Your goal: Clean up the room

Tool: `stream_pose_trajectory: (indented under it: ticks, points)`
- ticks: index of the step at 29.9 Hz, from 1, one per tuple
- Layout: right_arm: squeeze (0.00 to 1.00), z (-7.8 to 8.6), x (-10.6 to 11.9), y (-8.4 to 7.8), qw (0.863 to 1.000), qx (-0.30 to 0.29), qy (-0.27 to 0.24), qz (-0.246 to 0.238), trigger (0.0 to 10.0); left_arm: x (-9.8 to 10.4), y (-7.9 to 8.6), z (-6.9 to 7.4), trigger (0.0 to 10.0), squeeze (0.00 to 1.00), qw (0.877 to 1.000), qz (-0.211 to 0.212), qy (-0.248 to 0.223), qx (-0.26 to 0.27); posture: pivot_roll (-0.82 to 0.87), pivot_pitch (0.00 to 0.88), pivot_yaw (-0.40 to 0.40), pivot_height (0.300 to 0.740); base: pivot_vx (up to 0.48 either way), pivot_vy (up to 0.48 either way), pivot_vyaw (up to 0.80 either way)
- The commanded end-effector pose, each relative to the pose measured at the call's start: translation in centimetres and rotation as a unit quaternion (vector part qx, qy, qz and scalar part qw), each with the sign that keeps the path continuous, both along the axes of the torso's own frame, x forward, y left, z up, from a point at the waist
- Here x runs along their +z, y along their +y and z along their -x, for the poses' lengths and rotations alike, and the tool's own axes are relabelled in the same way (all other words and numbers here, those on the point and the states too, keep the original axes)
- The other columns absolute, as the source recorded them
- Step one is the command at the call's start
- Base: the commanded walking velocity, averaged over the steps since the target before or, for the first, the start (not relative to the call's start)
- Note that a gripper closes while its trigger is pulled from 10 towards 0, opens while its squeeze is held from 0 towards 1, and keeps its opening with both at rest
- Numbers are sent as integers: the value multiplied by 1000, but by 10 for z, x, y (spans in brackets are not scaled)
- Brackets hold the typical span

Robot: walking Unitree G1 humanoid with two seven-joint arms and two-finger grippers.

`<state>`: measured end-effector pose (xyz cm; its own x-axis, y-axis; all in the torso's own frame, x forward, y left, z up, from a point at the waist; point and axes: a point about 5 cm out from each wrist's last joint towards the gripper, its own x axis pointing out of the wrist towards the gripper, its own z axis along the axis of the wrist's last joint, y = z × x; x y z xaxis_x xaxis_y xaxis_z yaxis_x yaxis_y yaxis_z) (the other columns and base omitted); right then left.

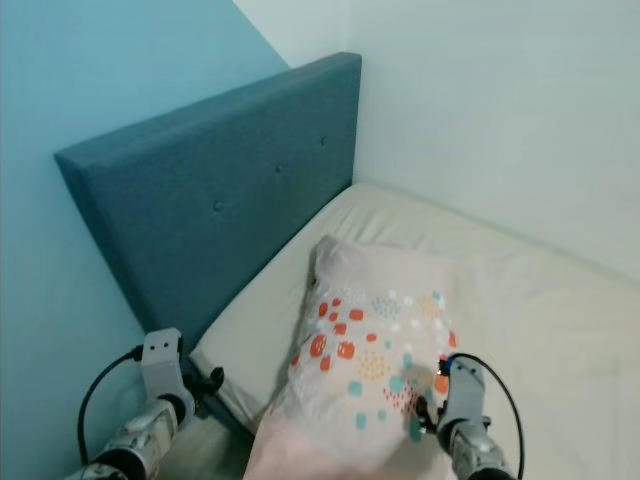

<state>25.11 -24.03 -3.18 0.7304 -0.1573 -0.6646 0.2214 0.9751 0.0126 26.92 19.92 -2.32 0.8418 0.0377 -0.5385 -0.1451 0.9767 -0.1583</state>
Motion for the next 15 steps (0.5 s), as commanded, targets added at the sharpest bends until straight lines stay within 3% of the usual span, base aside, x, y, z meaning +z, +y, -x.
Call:
stream_pose_trajectory:
  ticks: [1, 7, 15]
  points:
    - [0, 7, -5, -1, 1000, -15, 15, -9, 10000, -2, -5, 0, 10000, 0, 1000, 8, 8, -6, -59, 0, -58, 740, 0, 0, -769]
    - [0, 13, -7, -8, 999, -34, 21, -10, 10000, 2, -13, -6, 10000, 0, 999, 27, -4, -24, -65, 0, -51, 740, 0, 0, -766]
    - [0, 17, -9, -13, 999, -43, 25, -10, 10000, 5, -9, -9, 10000, 0, 999, 34, 1, -12, -70, 0, -45, 740, 0, 0, -763]
